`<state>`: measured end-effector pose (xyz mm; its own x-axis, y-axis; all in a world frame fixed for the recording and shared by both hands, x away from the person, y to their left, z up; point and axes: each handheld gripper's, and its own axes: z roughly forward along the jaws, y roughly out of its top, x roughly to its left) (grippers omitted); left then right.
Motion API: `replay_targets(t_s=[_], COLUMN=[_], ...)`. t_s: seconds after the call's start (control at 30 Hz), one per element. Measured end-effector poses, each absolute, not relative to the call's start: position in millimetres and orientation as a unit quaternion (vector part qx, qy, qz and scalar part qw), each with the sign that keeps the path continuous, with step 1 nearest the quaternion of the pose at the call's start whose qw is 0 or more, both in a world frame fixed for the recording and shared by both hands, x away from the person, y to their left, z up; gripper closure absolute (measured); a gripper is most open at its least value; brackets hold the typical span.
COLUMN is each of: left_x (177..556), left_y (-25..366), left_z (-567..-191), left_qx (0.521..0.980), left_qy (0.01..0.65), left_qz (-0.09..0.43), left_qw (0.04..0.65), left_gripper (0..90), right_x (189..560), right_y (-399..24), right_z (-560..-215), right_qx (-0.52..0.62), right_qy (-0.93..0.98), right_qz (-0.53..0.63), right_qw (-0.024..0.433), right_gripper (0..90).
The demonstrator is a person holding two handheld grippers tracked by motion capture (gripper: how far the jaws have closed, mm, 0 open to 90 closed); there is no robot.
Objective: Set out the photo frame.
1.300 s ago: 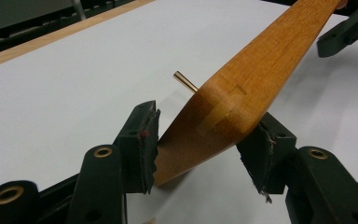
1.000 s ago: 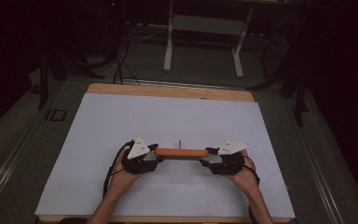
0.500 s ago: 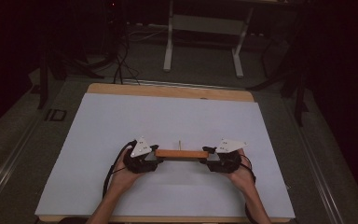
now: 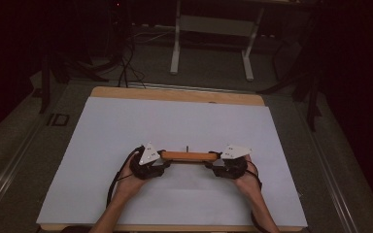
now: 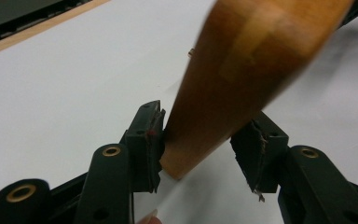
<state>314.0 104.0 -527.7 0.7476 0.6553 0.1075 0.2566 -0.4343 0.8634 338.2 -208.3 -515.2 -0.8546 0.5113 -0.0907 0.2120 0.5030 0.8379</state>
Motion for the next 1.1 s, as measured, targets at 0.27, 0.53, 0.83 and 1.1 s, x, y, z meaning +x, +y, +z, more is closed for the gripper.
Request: replay_targets(t_s=[0.27, 0.53, 0.83, 1.1], left_x=[315.4, 314.0, 312.0, 311.7], left_y=[104.5, 104.0, 105.2, 106.8], left_z=[-527.1, -525.2, -518.4, -512.2], left_qx=[0.820, 0.825, 0.823, 0.826], left_qy=[0.276, 0.273, 0.277, 0.288], left_qz=[0.235, 0.242, 0.236, 0.210], left_qw=[0.443, 0.432, 0.436, 0.437], left_gripper=[55.5, 55.9, 55.9, 55.9], right_x=[335.8, 333.0, 329.8, 328.9], right_y=[-205.1, -201.5, -201.5, -204.2], right_z=[-515.9, -514.8, -508.1, -502.6], right_qx=[0.206, 0.200, 0.196, 0.198], right_qy=[0.852, 0.855, 0.853, 0.851], right_qz=[0.446, 0.436, 0.440, 0.450], right_qw=[0.185, 0.196, 0.200, 0.183], right_gripper=[58.2, 59.3, 59.4, 59.7])
